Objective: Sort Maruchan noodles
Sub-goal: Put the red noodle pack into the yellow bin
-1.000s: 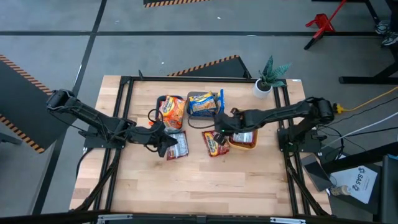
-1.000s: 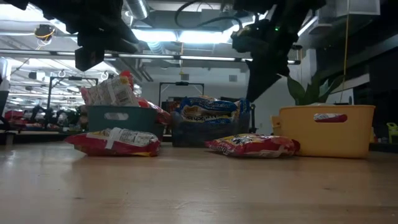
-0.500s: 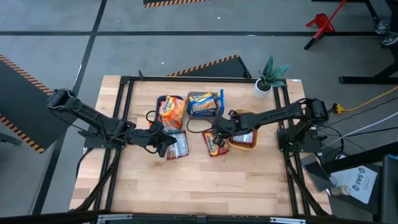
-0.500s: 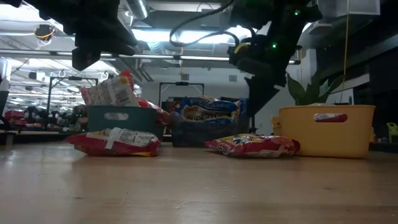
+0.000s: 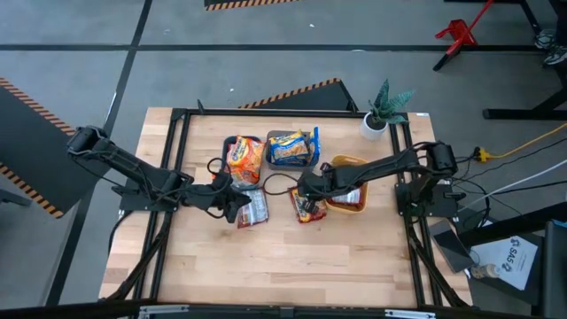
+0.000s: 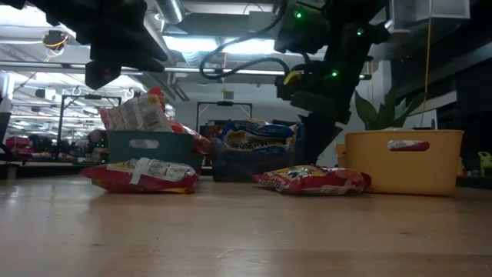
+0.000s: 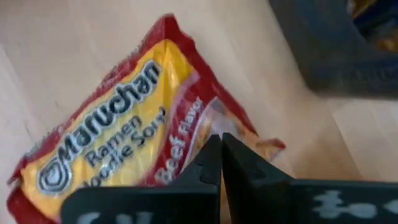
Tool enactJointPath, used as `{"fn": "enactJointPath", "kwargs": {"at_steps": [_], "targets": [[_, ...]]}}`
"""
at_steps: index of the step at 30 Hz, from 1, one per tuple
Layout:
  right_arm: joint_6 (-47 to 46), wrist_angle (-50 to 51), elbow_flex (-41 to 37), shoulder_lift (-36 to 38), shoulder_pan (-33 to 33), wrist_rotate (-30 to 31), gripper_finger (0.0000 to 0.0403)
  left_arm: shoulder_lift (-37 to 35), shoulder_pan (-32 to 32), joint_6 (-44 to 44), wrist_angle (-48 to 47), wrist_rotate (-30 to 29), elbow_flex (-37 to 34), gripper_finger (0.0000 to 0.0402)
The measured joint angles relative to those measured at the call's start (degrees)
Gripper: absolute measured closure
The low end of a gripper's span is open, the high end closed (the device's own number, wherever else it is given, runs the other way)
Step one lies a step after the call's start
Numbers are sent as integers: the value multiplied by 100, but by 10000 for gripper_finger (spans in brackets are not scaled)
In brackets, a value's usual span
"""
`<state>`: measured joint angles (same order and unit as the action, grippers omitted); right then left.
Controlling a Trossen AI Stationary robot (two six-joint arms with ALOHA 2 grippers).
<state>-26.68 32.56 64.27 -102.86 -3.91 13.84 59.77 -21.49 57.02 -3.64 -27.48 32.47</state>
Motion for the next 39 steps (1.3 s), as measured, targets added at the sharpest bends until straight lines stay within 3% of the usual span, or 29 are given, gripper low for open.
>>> {"fn": "enactJointPath", "kwargs": {"at_steps": [9, 17, 24, 30, 39], "targets": [[-287, -457, 11, -148, -530, -346, 403, 0, -358, 291, -93, 312, 0, 331], [-178, -1465, 17, -202, -1145, -997, 403, 89, -691, 457, -257, 157, 0, 331], [-579, -1690, 227, -154, -1153, -790, 403, 769, -815, 633, -259, -49, 3, 331], [-947, -1574, 658, -92, -1260, -578, 403, 1691, -1007, 1090, -178, -892, 0, 331], [-1616, 160, 1790, -41, -1764, 512, 403, 2730, -980, 1496, -42, -1216, 0, 331]]}}
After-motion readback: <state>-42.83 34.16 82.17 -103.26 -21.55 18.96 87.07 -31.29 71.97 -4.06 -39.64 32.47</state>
